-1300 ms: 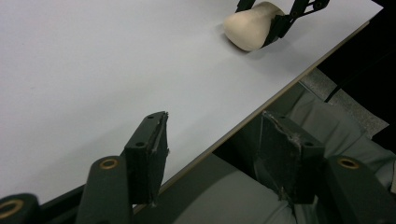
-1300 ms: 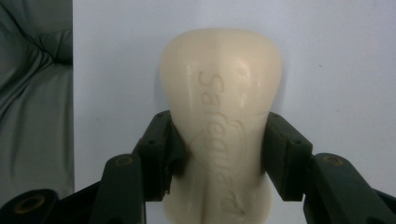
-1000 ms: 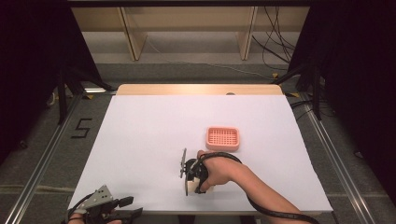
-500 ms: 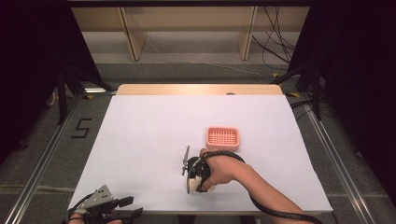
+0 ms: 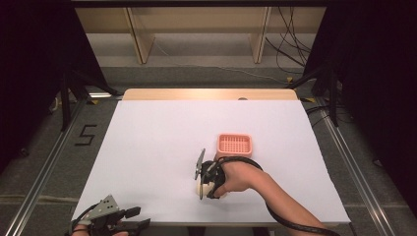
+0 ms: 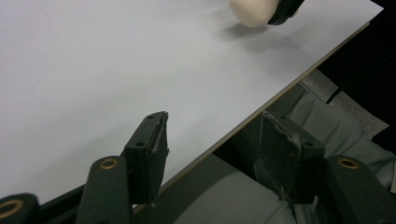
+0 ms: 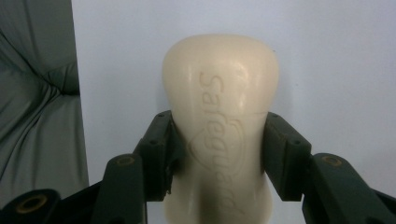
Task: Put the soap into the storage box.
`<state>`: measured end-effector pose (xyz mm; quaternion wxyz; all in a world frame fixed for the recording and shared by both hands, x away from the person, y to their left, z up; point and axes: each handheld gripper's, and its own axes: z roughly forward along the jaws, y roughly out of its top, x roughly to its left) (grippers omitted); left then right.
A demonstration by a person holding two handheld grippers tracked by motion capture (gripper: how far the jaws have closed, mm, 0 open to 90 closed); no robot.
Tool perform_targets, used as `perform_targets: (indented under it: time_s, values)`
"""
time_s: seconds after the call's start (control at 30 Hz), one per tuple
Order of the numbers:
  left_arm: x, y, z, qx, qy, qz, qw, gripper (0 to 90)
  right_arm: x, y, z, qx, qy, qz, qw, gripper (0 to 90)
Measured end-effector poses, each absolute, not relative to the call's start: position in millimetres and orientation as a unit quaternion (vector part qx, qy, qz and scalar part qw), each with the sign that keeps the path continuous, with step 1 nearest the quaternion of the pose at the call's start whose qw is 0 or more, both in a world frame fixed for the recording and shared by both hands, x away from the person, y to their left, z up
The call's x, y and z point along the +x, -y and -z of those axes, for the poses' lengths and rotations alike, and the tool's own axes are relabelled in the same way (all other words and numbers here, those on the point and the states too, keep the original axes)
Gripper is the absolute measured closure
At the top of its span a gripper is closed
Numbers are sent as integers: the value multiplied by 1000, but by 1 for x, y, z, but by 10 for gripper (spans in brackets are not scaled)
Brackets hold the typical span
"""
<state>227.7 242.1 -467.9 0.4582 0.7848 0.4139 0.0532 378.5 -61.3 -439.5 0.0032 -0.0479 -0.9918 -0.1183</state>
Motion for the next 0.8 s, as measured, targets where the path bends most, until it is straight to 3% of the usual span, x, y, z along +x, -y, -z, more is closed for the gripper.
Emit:
perform_targets:
  time_s: [0.8]
  values:
    - [228,-245,467,795,-407,-60,446,415,380,96,429,-97,987,131,-9,504]
